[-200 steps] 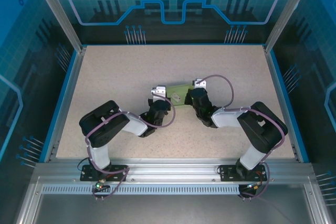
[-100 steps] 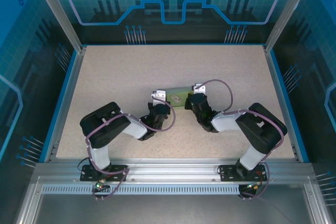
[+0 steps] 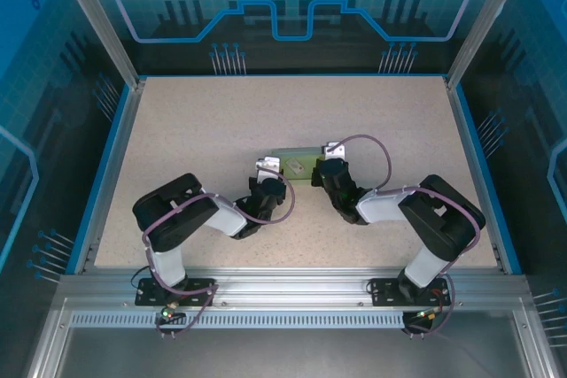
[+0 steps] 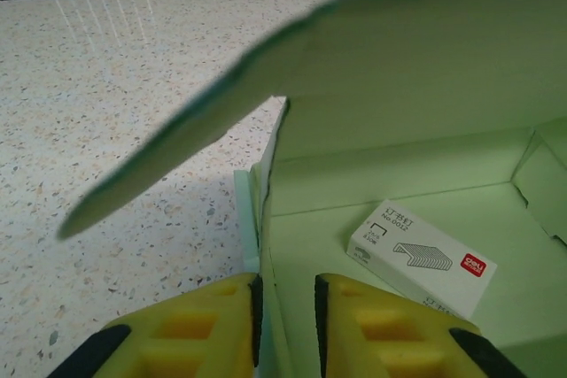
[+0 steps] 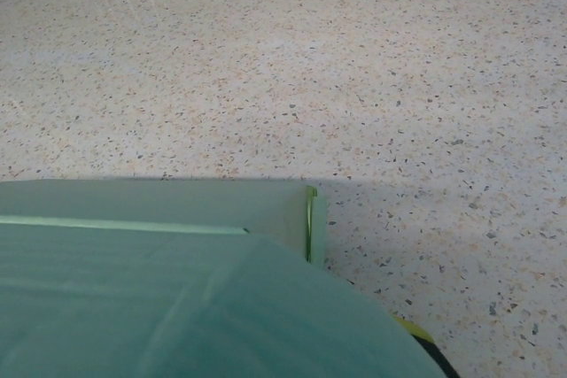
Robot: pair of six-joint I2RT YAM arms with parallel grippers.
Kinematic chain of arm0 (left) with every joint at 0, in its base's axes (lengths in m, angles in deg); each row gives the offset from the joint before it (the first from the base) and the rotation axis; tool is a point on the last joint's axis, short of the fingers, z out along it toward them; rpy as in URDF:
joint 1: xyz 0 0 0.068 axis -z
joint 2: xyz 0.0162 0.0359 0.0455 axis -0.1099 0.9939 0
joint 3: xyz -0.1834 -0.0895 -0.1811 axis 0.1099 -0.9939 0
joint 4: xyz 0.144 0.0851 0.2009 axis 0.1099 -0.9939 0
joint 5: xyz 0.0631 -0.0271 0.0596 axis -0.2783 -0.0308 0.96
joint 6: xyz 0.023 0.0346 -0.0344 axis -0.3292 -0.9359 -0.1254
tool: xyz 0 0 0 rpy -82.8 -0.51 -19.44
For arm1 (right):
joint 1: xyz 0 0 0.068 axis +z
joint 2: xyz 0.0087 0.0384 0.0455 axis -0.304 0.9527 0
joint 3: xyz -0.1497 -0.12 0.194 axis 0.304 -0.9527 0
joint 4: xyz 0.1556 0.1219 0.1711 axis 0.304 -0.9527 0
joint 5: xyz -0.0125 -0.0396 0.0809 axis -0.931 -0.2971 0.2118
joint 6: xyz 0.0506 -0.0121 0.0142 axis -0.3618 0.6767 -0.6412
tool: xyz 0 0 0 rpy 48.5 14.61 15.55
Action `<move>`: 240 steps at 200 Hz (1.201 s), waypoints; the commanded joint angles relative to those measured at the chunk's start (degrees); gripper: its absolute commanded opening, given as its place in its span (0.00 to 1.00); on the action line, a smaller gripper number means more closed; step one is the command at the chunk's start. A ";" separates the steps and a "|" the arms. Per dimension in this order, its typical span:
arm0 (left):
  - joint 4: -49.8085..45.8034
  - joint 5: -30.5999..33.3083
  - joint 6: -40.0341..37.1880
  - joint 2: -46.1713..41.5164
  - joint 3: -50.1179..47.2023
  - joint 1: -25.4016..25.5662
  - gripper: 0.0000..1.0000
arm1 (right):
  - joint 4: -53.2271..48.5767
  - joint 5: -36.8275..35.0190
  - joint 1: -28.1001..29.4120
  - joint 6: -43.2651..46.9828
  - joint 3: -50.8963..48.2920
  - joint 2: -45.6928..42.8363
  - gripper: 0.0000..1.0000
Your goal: Fold the paper box
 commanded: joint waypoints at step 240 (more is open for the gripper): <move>-63.94 -38.76 2.27 -21.47 30.34 -14.85 0.57 | -2.98 -1.15 1.24 2.24 2.26 0.29 0.03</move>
